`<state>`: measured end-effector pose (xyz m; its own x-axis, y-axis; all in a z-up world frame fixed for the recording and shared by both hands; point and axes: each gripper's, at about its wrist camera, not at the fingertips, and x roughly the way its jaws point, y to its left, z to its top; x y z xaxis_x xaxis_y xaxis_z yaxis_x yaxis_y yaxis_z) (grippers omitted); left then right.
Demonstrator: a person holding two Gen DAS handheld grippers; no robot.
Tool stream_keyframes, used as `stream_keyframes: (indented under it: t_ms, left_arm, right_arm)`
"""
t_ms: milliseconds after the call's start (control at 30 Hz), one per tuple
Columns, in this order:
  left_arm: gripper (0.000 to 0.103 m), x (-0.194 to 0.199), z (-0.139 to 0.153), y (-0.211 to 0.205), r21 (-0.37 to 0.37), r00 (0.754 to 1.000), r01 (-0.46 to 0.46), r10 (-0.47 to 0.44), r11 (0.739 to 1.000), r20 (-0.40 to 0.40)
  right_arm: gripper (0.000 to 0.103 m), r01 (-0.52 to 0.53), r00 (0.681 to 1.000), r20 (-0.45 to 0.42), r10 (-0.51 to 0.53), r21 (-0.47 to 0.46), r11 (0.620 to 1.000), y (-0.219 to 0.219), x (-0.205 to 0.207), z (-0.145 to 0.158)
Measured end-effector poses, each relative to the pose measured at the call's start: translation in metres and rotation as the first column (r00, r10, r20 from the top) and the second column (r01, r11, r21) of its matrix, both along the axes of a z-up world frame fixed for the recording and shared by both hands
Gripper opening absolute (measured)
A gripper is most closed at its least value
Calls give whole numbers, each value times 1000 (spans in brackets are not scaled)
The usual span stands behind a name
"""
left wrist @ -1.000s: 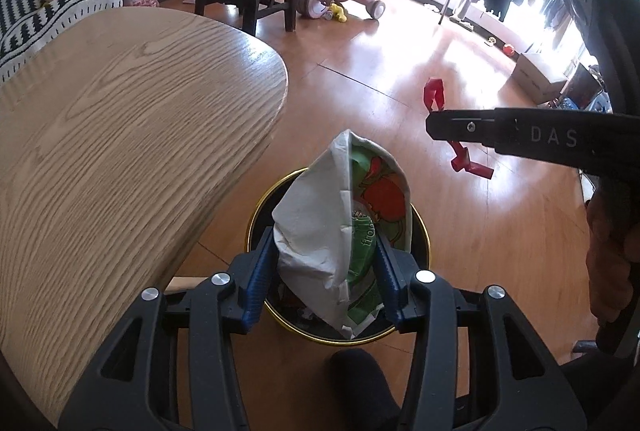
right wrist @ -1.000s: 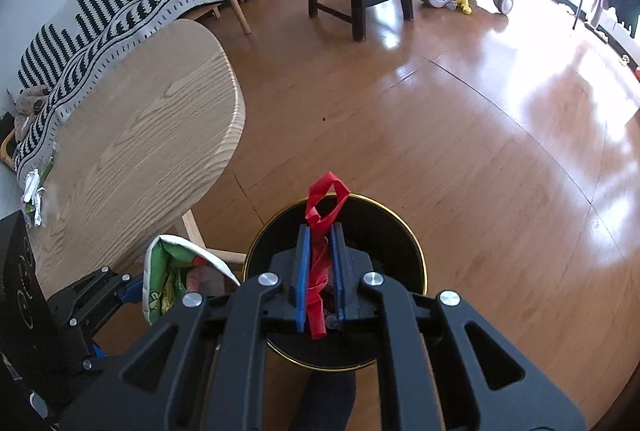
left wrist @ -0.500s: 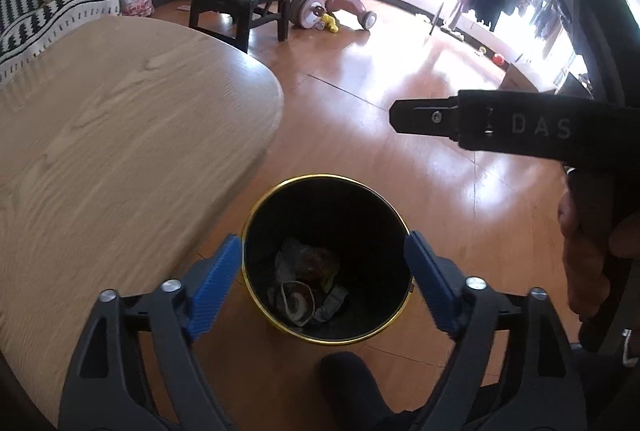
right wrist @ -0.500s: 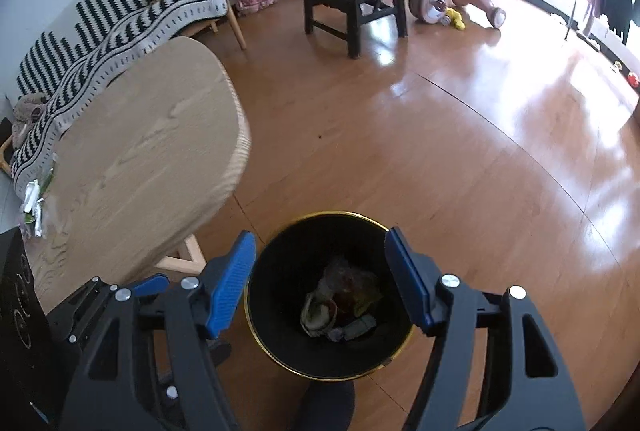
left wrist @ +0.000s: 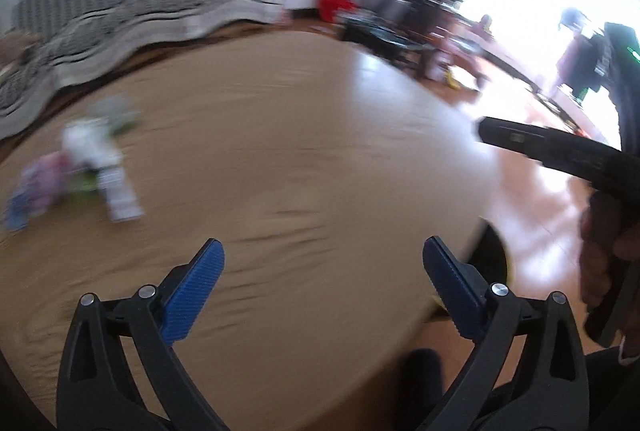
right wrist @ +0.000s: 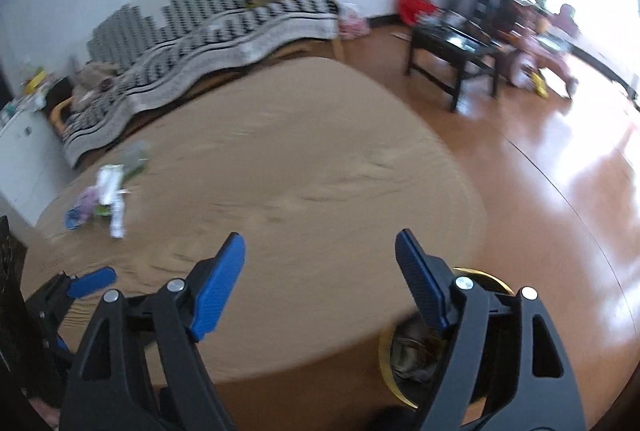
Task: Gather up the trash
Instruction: 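Swing both tools back over the table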
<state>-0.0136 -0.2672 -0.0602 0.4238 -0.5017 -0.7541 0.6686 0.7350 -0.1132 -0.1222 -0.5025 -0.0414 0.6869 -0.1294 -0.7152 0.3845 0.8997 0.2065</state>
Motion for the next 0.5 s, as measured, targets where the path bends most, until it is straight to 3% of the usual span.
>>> stream_keyframes:
  t_ms: [133,267,367,500]
  left_arm:
    - [97,35,8,81,4,986,-165,165,986,21]
    - [97,68,13,156,15,946,-323,322,946,50]
    - [97,88,11,197,19,916,-399,398,917,54]
    - [97,107,4,228,23,897,-441,440,897,42]
  right_arm:
    - [75,-102,995,14,103,-10,995,60,44,7]
    - [75,-199,980,1,199,-20,980,121,86,3]
    - [75,-252,968,-6,252,-19,968,159,114,-3]
    - [75,-315,949,-4,315,2,949,197,154,-7]
